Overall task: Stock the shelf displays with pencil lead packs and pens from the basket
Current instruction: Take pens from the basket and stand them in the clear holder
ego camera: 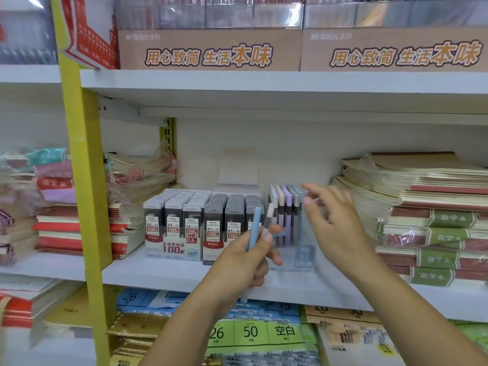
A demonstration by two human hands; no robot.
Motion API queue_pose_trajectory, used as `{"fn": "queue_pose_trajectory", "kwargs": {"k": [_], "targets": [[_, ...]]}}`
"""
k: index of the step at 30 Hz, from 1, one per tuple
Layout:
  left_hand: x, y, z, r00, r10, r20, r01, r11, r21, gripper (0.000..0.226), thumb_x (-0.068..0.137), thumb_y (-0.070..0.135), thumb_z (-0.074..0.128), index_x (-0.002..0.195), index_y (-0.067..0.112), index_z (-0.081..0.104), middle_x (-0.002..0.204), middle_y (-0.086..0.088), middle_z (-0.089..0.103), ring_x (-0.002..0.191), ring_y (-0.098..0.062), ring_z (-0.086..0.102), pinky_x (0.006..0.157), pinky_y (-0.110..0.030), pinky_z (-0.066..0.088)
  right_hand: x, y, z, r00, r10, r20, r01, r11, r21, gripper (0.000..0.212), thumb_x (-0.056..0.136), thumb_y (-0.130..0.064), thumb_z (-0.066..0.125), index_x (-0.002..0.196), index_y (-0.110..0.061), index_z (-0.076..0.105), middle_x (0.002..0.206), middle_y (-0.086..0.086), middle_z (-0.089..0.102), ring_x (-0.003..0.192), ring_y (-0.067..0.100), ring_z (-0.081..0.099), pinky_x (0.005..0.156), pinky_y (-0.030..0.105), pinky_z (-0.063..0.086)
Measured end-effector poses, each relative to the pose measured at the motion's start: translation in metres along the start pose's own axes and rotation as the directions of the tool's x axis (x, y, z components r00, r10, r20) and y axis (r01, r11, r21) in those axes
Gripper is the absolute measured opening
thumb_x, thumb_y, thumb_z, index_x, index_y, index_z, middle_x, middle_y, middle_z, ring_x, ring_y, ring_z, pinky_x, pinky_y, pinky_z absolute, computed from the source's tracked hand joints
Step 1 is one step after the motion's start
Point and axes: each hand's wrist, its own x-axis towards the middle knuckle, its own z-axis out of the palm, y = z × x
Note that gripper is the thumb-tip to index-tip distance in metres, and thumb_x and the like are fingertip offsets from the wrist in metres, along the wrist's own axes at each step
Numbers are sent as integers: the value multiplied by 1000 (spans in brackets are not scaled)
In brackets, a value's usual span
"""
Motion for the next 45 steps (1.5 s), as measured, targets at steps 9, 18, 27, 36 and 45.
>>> {"fn": "queue_pose_trajectory", "kwargs": {"k": [9,18,27,36,45], "targets": [[-15,10,-4,995,-55,86,42,989,138,22,105,26,52,116,19,69,84,2,68,62,-9,51,57,-20,45,-16,-11,-9,936,159,315,-330,711,621,9,89,-12,64,97,-15,68,85,10,75,69,17,69,58,19,51],[-22,6,-20,989,-148,-5,147,976,159,17,103,26,54,107,14,65,75,6,66,48,-7,37,44,-18,33,-19,-7,-26,884,105,455,-402,668,626,22,93,-9,56,114,-11,61,100,10,75,93,26,72,75,30,60],[-16,-2,-26,986,-54,-156,92,965,246,17,104,37,48,113,29,60,76,6,68,48,-8,36,45,-23,29,-4,-17,-25,991,-49,-123,86,941,327,33,94,-20,58,103,-48,44,89,-7,71,86,7,70,69,32,59],[-9,-9,-27,986,-72,-153,104,973,207,19,105,35,47,114,28,61,74,8,67,48,-4,39,46,-20,33,7,-4,10,997,-58,60,51,993,107,30,94,-24,60,112,-47,52,89,-14,69,86,4,67,75,26,55],[-6,-12,-27,987,-73,-141,98,979,177,19,105,33,47,114,29,64,73,8,67,49,-6,40,47,-20,34,10,-2,21,999,-47,-1,47,996,81,32,92,-28,64,111,-45,45,73,-8,69,67,3,65,66,35,58]]}}
